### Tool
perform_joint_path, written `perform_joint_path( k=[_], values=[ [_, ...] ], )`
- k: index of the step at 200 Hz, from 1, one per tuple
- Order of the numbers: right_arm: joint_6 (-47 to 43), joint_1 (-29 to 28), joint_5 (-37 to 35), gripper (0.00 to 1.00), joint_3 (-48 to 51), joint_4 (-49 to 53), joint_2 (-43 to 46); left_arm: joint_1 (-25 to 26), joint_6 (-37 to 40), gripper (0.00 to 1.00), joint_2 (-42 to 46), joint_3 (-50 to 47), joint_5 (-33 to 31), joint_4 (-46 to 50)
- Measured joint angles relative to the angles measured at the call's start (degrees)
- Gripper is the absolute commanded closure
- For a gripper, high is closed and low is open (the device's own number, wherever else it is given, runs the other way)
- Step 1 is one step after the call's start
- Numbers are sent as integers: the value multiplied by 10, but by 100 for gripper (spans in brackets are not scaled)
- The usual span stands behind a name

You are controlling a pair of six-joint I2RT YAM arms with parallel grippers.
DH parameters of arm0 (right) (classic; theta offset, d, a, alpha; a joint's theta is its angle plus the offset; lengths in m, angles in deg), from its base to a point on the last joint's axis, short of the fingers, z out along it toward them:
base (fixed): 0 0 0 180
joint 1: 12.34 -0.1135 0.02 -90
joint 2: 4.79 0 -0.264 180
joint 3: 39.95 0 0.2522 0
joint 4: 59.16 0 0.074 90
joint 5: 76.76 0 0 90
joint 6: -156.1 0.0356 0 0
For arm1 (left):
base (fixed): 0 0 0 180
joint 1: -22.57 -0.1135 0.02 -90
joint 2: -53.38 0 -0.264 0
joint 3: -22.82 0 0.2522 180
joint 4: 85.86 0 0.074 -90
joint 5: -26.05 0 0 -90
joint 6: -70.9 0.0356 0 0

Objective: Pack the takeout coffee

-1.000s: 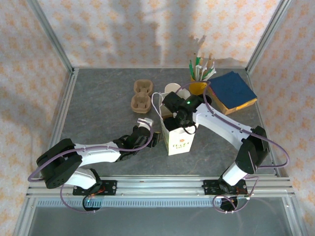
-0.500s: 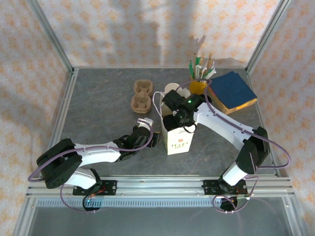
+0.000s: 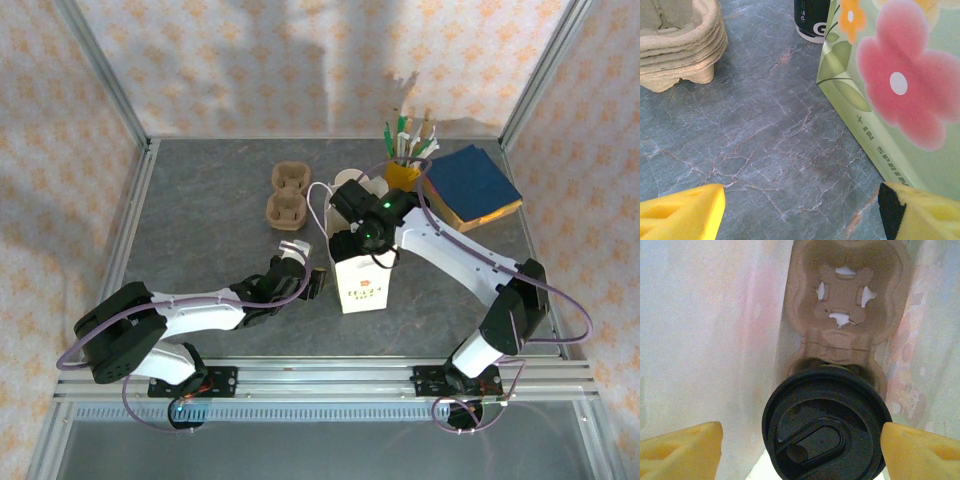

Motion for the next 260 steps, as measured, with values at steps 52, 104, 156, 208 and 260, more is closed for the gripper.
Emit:
perform_joint_path(
  k=[52,104,156,208,260],
  values=[
    [0,0,0,30,0,0,0,0,0,18,0,0,0,5],
    [-1,0,-6,38,0,1,0,0,0,18,0,1,0,7],
    [0,0,-13,43,-3,4,0,0,0,18,0,6,0,9],
    [0,0,-13,41,-37,3,6,0,0,18,0,6,0,9],
    [0,0,-13,40,-52,3,31,0,0,18,0,6,-1,9]
  ],
)
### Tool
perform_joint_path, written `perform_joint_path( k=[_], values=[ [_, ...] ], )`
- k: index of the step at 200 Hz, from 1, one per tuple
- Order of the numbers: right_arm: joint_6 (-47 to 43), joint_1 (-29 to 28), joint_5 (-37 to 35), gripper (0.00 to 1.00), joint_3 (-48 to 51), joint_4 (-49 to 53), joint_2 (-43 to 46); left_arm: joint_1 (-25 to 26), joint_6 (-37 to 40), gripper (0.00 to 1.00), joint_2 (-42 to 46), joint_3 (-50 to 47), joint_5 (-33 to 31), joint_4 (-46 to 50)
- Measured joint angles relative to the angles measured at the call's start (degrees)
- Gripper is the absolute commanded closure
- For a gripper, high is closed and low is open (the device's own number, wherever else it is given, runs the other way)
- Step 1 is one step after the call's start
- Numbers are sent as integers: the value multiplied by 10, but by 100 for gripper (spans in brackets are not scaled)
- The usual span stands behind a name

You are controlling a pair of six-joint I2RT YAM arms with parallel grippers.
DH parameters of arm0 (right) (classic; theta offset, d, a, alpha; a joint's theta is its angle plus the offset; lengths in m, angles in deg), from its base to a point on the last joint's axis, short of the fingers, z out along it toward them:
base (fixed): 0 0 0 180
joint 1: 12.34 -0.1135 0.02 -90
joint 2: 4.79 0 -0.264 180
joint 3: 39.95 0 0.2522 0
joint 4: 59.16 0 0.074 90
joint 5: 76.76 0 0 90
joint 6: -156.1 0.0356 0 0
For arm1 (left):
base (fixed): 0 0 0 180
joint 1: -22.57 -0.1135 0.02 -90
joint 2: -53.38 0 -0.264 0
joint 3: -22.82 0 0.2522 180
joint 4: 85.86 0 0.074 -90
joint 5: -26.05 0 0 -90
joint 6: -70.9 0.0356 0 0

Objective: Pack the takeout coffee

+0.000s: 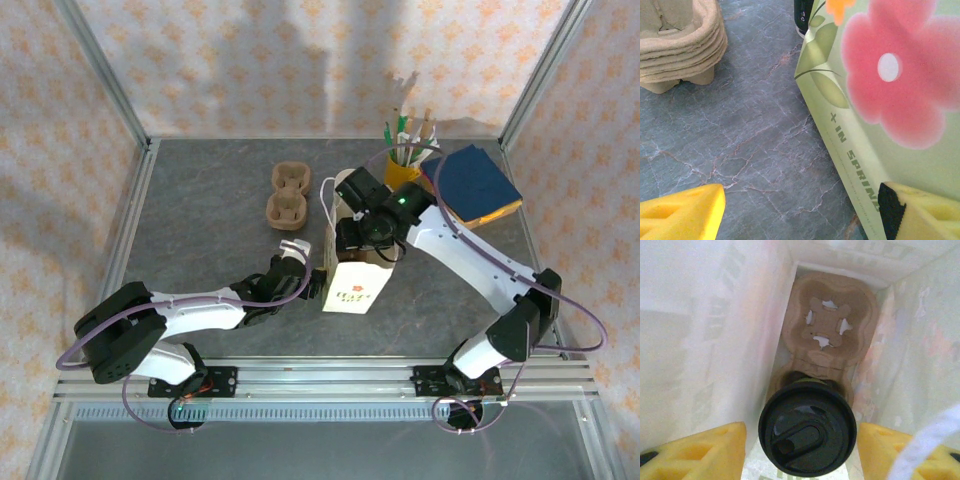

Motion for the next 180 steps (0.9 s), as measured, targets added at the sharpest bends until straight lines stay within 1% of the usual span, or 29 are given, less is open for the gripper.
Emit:
perform_joint_path(
  k=[83,122,156,180],
  values=[
    [0,0,20,38,-10,-19,25,0,0,18,0,0,-3,2],
    [0,0,26,36,-45,-26,34,0,0,18,0,0,-5,2],
    [-2,0,48,34,-73,-47,64,0,0,18,3,0,-12,3],
    [-4,0,49,31,-88,-68,84,0,0,18,11,0,-14,5]
  ],
)
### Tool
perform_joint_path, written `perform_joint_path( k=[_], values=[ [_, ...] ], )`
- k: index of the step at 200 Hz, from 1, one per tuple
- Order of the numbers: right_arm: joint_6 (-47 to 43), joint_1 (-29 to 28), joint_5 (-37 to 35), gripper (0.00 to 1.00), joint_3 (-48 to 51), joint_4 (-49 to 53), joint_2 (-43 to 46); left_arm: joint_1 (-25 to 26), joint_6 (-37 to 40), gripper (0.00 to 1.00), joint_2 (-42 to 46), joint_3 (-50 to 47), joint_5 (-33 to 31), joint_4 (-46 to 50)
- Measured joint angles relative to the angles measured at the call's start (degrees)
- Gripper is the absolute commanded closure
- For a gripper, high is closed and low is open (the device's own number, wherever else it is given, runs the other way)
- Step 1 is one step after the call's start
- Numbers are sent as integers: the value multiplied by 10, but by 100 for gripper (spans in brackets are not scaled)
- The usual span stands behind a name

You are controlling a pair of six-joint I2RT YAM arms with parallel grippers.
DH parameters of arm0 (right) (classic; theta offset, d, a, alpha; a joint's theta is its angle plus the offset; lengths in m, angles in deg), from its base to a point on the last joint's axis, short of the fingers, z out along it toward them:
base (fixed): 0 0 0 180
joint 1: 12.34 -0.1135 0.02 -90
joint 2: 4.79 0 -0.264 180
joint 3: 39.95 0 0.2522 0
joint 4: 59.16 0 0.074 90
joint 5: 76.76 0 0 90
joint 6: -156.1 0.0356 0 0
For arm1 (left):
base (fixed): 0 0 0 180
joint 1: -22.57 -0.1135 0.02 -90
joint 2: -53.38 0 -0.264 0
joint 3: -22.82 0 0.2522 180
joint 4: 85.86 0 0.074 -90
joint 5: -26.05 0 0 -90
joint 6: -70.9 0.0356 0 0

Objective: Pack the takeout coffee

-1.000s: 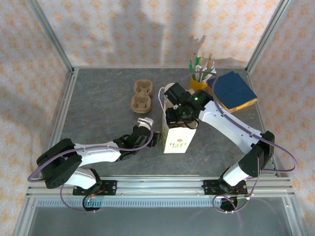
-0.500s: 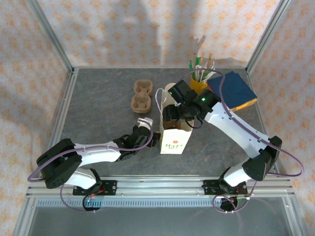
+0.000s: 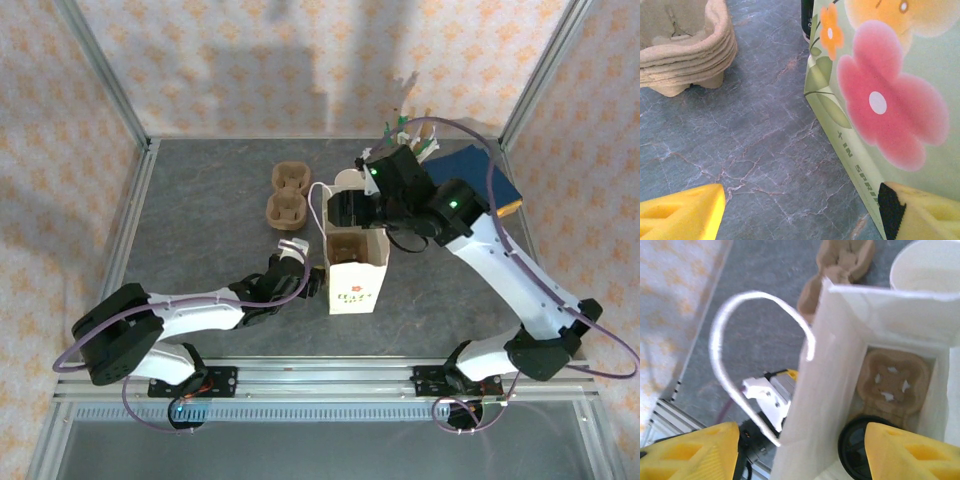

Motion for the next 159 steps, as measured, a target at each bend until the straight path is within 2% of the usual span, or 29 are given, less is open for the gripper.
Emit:
perform_joint_path(
  k=[27,63,80,98,132,159],
  values=[
    [-6,0,-24,24,-9,-29,23,0,0,18,19,0,-5,10],
    [-32,2,-102,15,-23,-70,43,0,0,17,54,7,-26,42],
    [-48,13,-134,14,-23,-91,49,0,0,16,85,10,-35,57],
    [-59,56,-140,14,-17,-118,55,0,0,15,120,14,-48,72],
    [-73,175,-126,15,37,-166,64,-6,0,13,187,24,-68,97],
    [-87,235,-105,14,74,-192,57,-39,-3,12,232,24,-75,111]
  ],
)
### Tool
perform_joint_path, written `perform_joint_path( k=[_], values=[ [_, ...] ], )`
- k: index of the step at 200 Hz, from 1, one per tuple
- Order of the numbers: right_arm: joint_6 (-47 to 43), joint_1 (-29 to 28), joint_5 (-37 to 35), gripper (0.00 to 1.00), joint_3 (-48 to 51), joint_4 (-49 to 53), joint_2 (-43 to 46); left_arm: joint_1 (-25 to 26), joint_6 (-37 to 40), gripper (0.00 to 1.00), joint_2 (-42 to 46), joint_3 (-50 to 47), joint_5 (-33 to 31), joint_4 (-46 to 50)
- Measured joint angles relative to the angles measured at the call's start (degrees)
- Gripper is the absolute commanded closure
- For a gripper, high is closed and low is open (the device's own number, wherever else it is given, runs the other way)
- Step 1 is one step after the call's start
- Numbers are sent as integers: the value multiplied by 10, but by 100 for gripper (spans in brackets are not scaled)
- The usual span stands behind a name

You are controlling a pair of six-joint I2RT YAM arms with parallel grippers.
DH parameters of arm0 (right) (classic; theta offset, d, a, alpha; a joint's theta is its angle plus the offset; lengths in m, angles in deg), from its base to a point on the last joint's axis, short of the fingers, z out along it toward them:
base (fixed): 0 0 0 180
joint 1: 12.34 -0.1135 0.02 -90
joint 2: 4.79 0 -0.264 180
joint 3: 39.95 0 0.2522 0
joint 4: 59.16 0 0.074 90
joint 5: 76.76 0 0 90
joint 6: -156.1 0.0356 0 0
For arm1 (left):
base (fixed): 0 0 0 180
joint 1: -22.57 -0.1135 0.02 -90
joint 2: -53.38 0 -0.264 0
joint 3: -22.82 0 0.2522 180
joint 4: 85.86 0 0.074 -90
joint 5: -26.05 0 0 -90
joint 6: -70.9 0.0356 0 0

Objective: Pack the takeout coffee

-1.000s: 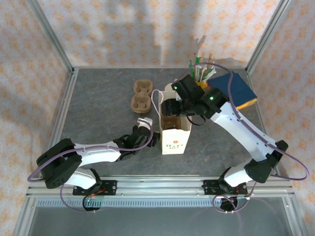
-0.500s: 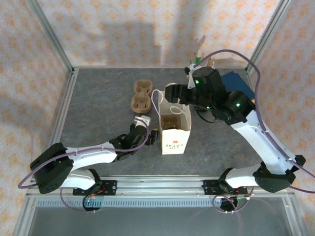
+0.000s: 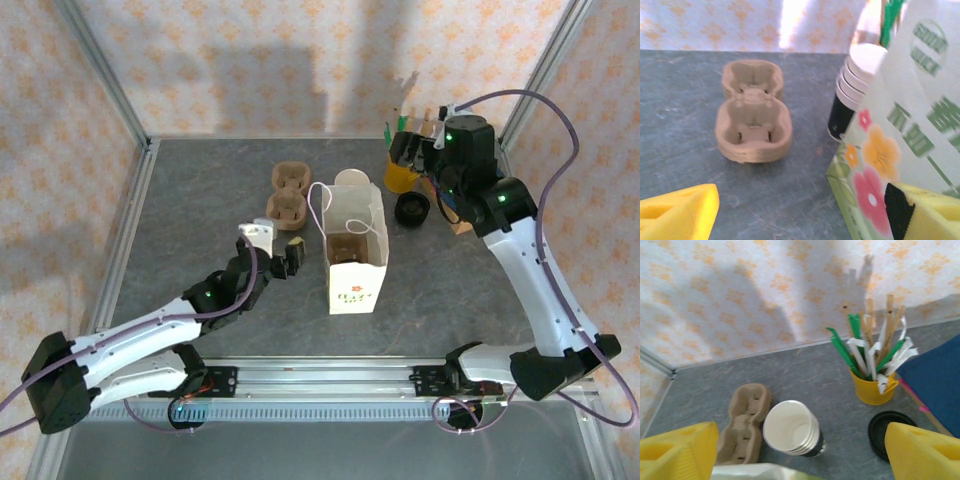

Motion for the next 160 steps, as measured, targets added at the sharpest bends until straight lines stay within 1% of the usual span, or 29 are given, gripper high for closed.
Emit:
perform_joint_path(
  k=[20,44,90,110,127,160],
  values=[
    [-13,34,4,14,8,-22,-21,-35,-7,11,15,0,0,6],
    [-28,53,0,14,30,-70,-45,-68,-18,10,19,2,0,14],
    [-61,68,-1,12,109,-180,-65,-99,-30,7,11,41,2,26],
    [-80,71,-2,9,136,-240,-68,-119,-41,7,7,59,16,27],
    [-98,71,-2,9,155,-294,-71,-132,-50,7,6,65,21,26],
    [-129,72,2,10,207,-391,-85,-136,-62,8,-1,66,22,25]
  ],
)
